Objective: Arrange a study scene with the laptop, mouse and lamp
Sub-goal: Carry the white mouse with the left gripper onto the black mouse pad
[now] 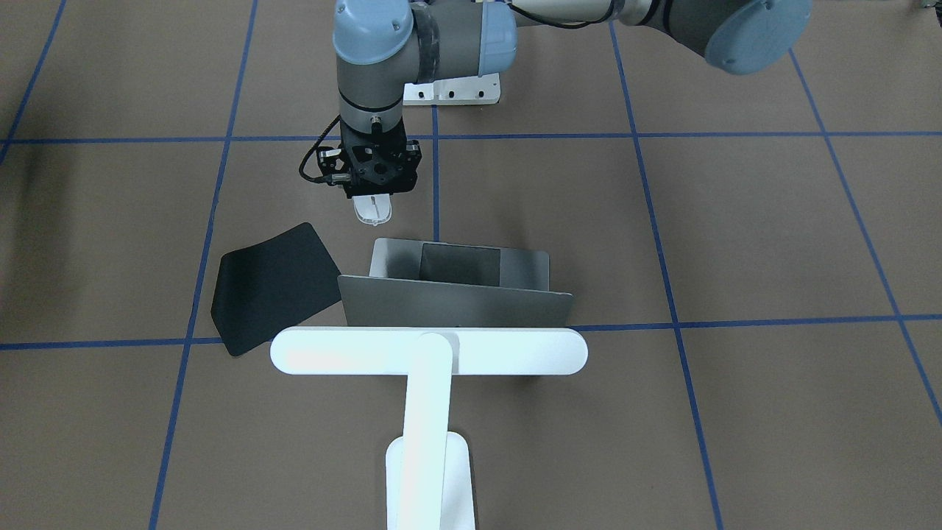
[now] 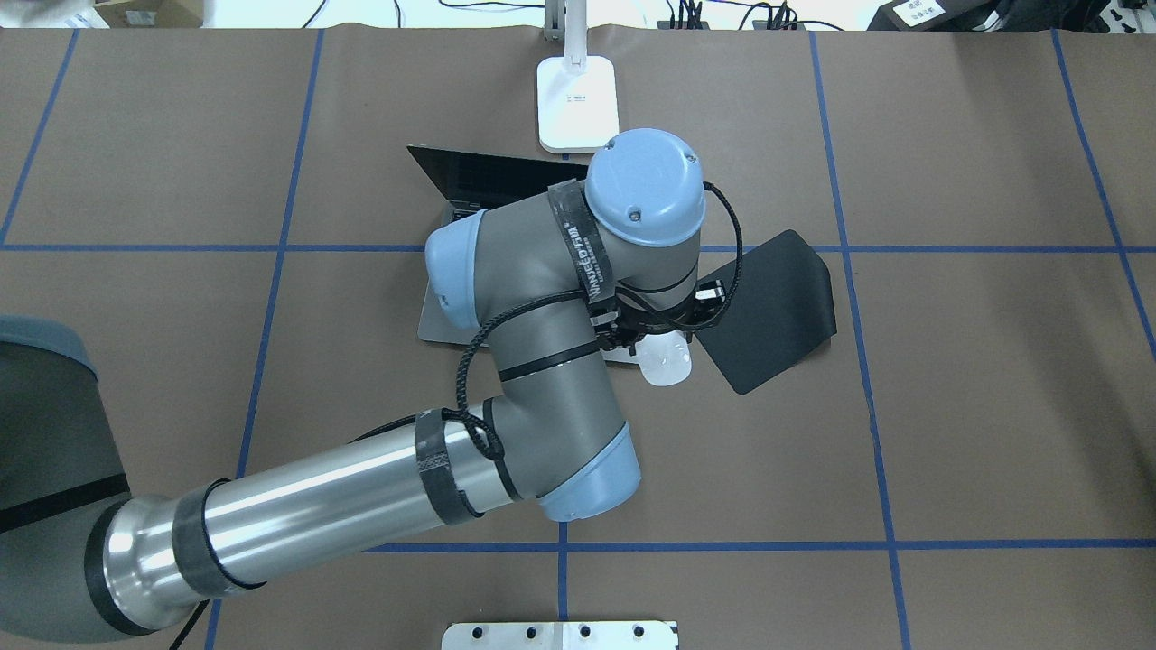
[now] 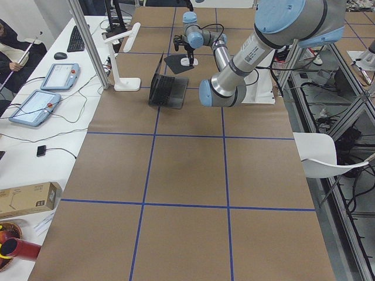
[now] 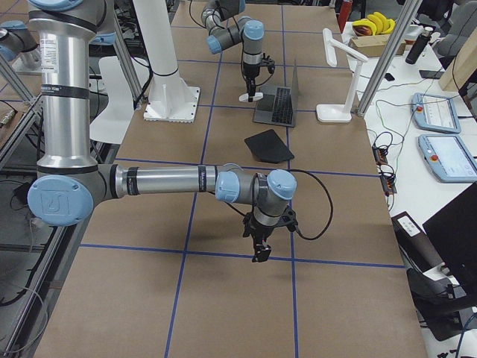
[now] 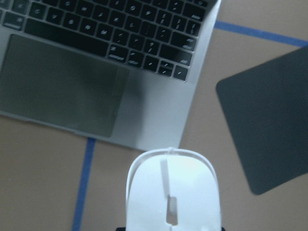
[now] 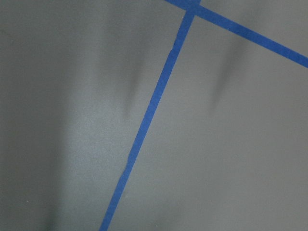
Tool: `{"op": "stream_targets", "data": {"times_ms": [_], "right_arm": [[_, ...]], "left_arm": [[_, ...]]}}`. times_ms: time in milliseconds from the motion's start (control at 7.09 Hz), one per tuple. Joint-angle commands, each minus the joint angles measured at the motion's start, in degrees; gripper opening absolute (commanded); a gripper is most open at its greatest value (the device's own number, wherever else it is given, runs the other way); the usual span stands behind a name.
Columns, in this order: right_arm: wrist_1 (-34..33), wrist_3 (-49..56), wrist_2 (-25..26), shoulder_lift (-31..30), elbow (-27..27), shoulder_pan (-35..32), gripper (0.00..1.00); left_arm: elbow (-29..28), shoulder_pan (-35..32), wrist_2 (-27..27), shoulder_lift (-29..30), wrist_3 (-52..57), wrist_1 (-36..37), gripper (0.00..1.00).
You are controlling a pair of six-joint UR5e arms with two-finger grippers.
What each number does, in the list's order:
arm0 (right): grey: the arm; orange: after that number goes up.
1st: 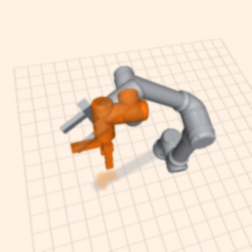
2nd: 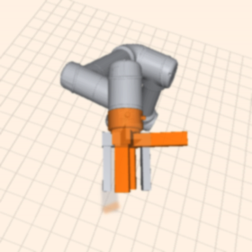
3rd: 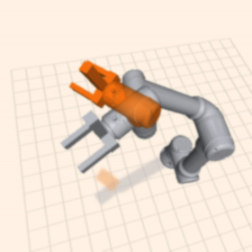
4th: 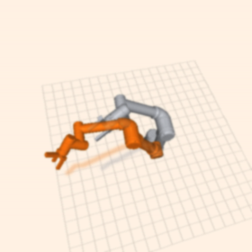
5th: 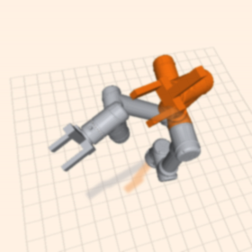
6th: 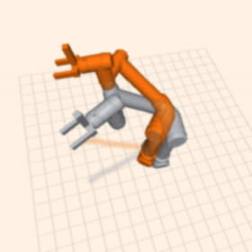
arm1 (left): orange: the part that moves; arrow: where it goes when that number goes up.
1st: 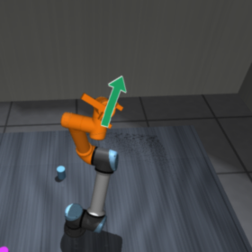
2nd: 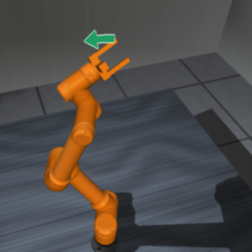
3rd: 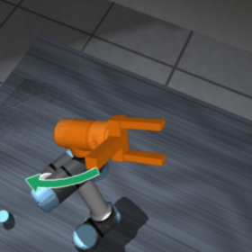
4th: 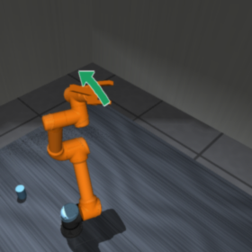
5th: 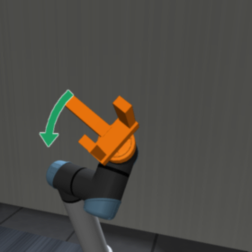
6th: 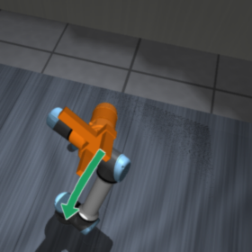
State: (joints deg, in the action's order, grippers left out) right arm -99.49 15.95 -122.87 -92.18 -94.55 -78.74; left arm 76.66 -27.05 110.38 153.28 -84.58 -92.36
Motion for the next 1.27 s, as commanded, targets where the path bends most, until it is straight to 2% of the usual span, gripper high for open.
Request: {"op": "stream_targets", "data": {"times_ms": [0,141,282,705,1128], "right_arm": [[0.0,0.0,-0.4,0.0,0.0,0.0,1.0],[0.0,0.0,-1.0,-0.2,0.0,0.0,1.0],[0.0,0.0,-1.2,-0.2,0.2,0.0,1.0],[0.0,0.0,-1.6,-0.3,0.2,0.0,1.0],[0.0,0.0,-2.4,-0.3,0.3,0.0,1.0]], "left_arm": [[-10.6,0.1,-3.0,5.9,-2.2,-6.7,0.22],[-14.4,0.2,-6.7,7.2,-3.2,-10.9,0.22],[-16.8,0.2,-7.6,8.4,-3.3,-11.9,0.22],[-21.4,2.7,-12.7,10.3,-5.9,-15.2,0.22],[-23.2,7.4,-21.1,10.5,-8.8,-18.5,0.22]]}}
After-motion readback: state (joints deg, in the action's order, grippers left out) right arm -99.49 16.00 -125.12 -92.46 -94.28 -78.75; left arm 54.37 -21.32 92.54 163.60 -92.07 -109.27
